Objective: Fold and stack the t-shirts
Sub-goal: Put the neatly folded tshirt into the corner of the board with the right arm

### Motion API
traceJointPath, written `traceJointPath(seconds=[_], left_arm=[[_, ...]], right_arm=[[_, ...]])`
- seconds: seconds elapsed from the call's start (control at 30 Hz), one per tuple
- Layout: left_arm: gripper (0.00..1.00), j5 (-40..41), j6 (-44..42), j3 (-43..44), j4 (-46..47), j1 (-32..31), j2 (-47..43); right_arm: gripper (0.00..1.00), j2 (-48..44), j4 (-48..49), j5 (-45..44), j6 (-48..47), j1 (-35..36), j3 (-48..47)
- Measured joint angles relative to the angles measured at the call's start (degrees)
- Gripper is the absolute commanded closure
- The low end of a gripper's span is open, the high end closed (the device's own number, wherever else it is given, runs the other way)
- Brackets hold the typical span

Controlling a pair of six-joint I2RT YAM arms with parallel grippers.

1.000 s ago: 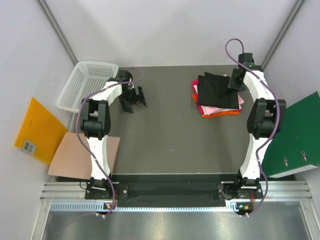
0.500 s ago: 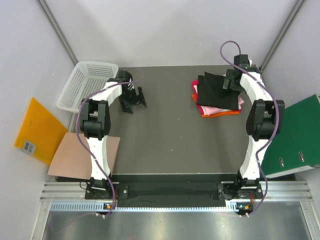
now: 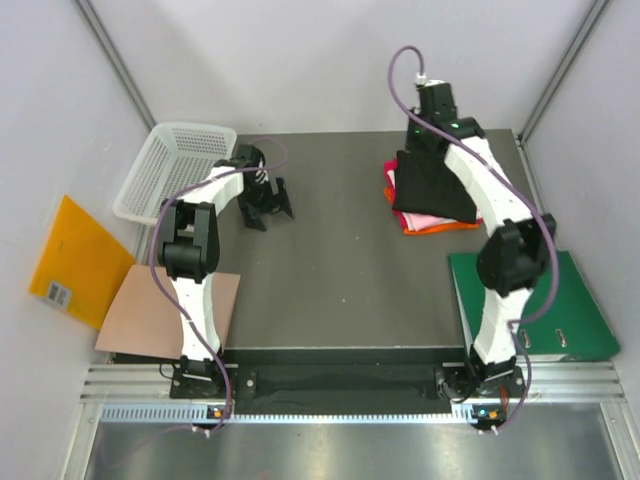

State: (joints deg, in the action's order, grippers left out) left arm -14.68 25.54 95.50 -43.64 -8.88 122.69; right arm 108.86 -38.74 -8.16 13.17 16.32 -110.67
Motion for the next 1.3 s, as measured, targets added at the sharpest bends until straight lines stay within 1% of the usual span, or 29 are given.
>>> traceJointPath(seconds=[0.1, 0.23, 0.33, 0.43, 0.6, 0.77, 0.97, 1.3], left_arm=[[0.02, 0.0, 0.0, -0.4, 0.1, -0.1, -0.3], [0.02, 0.0, 0.0, -1.6, 0.1, -0.2, -1.0], [0.02, 0.0, 0.0, -2.3, 0.1, -0.2, -1.5], [0.02, 0.0, 0.0, -3.0, 0.1, -0.2, -1.9], [0.02, 0.0, 0.0, -3.3, 0.3, -0.2, -2.1], [0.02, -0.1, 0.1, -3.4, 0.3, -0.3, -2.1], [0.02, -0.2, 0.3, -3.6, 0.5, -0.5, -2.2], [0.02, -0.2, 0.2, -3.7, 0.5, -0.6, -2.2]], right_arm=[[1.00, 8.6, -1.5, 2.6, 0.2, 2.0, -5.9], [1.00, 18.8, -4.2, 7.0, 0.5, 4.7, -7.6], [1.00, 23.5, -7.3, 9.2, 1.0, 5.7, -7.6], [1.00, 25.5, -9.8, 10.2, 1.4, 6.1, -7.6], [1.00, 26.1, -13.0, 8.7, 1.6, 5.5, -7.5], [1.00, 25.0, -12.5, 5.6, 2.1, 4.0, -3.0], [1.00, 20.6, -10.6, 4.6, 2.5, -0.1, 4.7], [1.00, 17.5, -9.6, 2.8, 2.5, -7.5, 9.9]])
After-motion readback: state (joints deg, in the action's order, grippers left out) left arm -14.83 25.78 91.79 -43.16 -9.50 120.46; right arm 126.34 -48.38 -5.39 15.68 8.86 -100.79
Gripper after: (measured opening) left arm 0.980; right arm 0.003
